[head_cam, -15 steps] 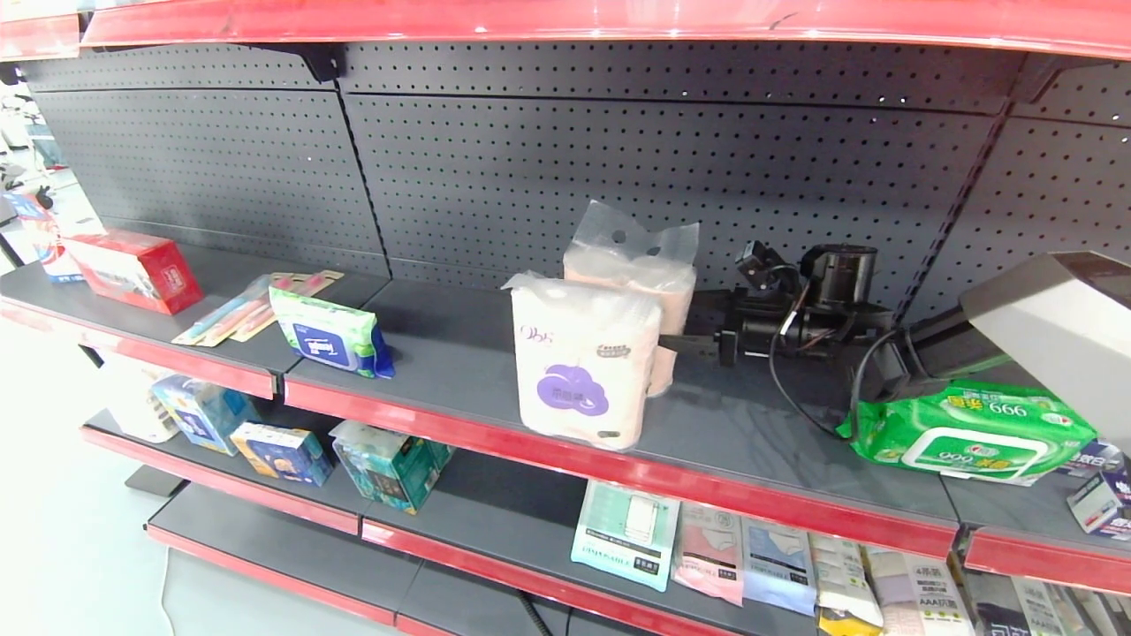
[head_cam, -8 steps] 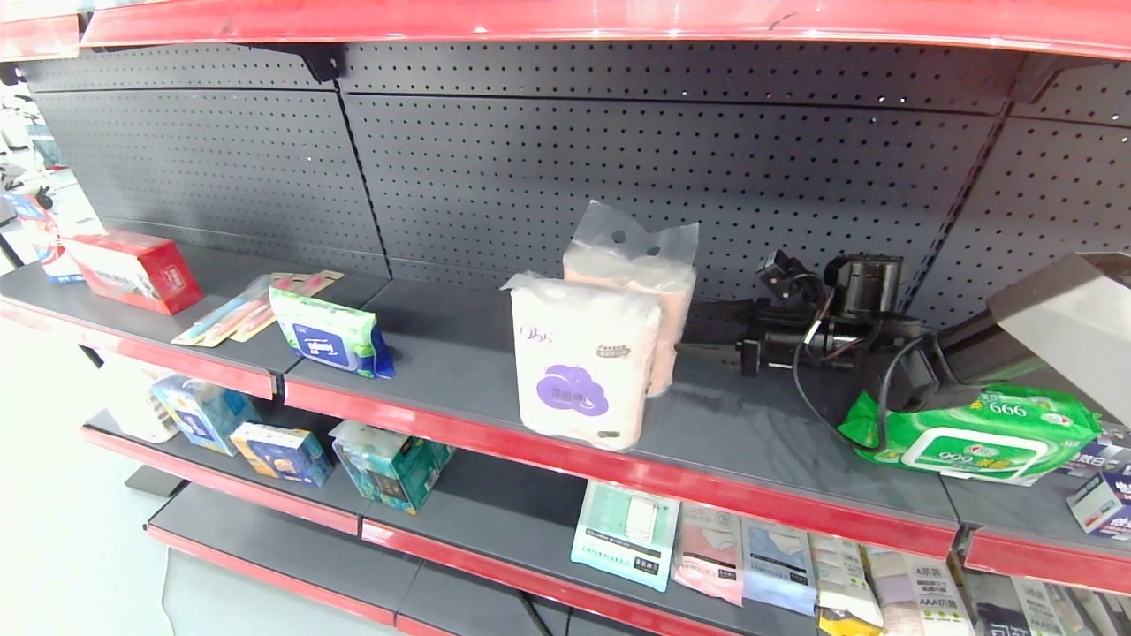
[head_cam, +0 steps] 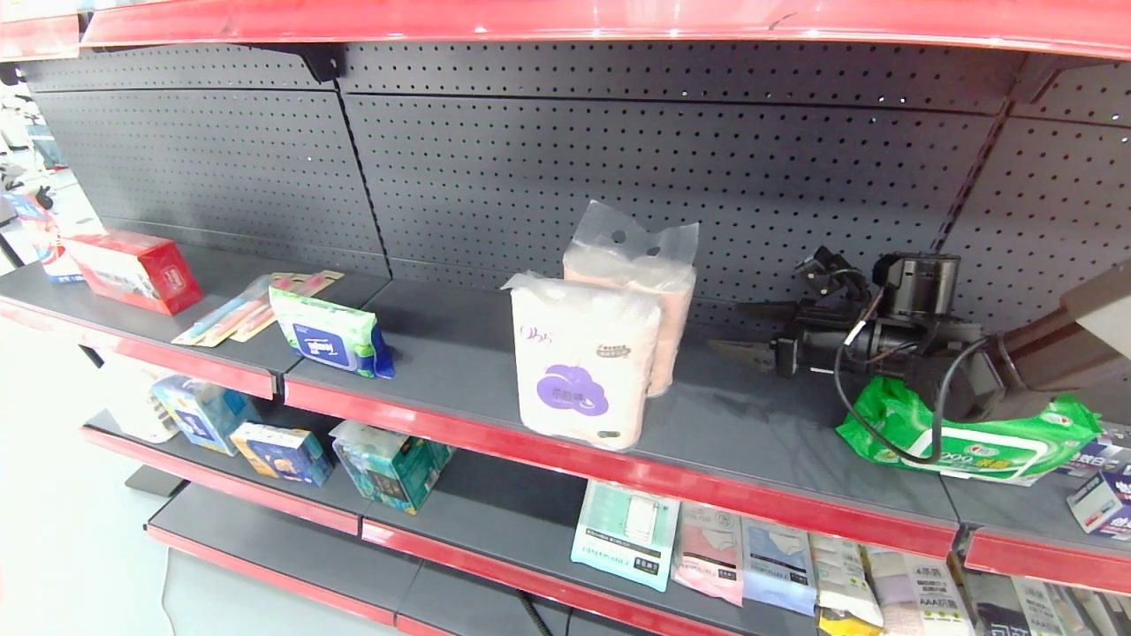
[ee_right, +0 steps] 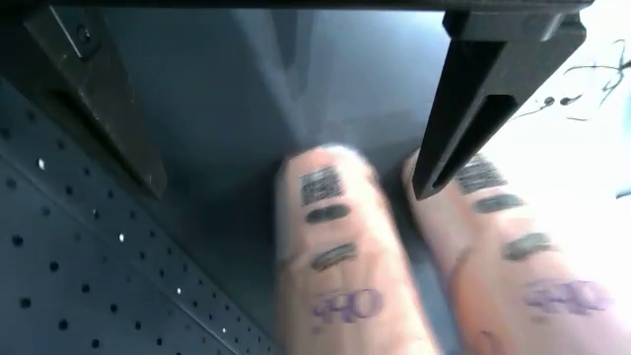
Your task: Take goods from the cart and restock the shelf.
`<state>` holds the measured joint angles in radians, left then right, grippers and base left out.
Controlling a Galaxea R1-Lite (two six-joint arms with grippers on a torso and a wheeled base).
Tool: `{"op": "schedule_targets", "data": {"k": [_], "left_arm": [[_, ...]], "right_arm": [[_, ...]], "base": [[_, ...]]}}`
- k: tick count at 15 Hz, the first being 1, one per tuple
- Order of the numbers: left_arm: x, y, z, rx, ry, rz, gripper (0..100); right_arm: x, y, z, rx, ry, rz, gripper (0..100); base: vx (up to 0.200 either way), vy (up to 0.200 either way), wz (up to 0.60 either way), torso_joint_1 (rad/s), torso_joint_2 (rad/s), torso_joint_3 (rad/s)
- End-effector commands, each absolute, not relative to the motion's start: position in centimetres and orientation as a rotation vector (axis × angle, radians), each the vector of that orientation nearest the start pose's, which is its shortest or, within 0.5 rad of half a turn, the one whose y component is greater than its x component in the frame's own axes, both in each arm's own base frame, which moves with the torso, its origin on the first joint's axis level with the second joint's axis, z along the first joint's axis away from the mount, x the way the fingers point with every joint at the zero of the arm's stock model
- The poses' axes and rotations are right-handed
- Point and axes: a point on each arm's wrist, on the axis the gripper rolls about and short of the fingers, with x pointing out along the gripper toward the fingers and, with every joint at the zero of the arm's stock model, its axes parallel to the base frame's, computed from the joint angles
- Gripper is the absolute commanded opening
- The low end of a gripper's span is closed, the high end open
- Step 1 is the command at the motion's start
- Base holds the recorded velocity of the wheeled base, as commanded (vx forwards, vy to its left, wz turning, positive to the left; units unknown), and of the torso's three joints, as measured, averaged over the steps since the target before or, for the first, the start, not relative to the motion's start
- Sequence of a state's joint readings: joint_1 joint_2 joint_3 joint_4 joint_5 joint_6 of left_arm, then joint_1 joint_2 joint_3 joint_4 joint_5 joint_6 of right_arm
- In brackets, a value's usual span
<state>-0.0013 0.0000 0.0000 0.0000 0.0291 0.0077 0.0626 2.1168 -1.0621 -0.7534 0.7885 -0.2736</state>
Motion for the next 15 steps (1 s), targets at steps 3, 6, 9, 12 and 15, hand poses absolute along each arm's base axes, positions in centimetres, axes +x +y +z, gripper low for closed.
{"op": "schedule_targets", "data": {"k": [3,6,9,12,15], "left_arm": [[-2.3,0.1,7.5,0.008,0.0,0.028,100],[-2.3,0.1,7.5,0.008,0.0,0.029,100],[-2.3,0.1,7.5,0.008,0.0,0.028,100],[-2.3,0.1,7.5,0.008,0.0,0.028,100],[-2.3,0.1,7.5,0.008,0.0,0.029,100]], "right_arm": [[35.4,3.3,14.1,-0.136,0.177,0.799,100],[32.6,2.9,16.5,-0.123,0.161,0.67,100],[28.8,2.3,18.0,-0.11,0.162,0.466,100],[21.6,1.3,18.8,-0.023,0.165,0.168,100],[11.7,0.6,17.5,-0.014,0.161,0.071,100]], "base": [[0.0,0.0,0.0,0.0,0.0,0.0],[0.0,0.0,0.0,0.0,0.0,0.0],[0.0,0.0,0.0,0.0,0.0,0.0],[0.0,0.0,0.0,0.0,0.0,0.0],[0.0,0.0,0.0,0.0,0.0,0.0]]}}
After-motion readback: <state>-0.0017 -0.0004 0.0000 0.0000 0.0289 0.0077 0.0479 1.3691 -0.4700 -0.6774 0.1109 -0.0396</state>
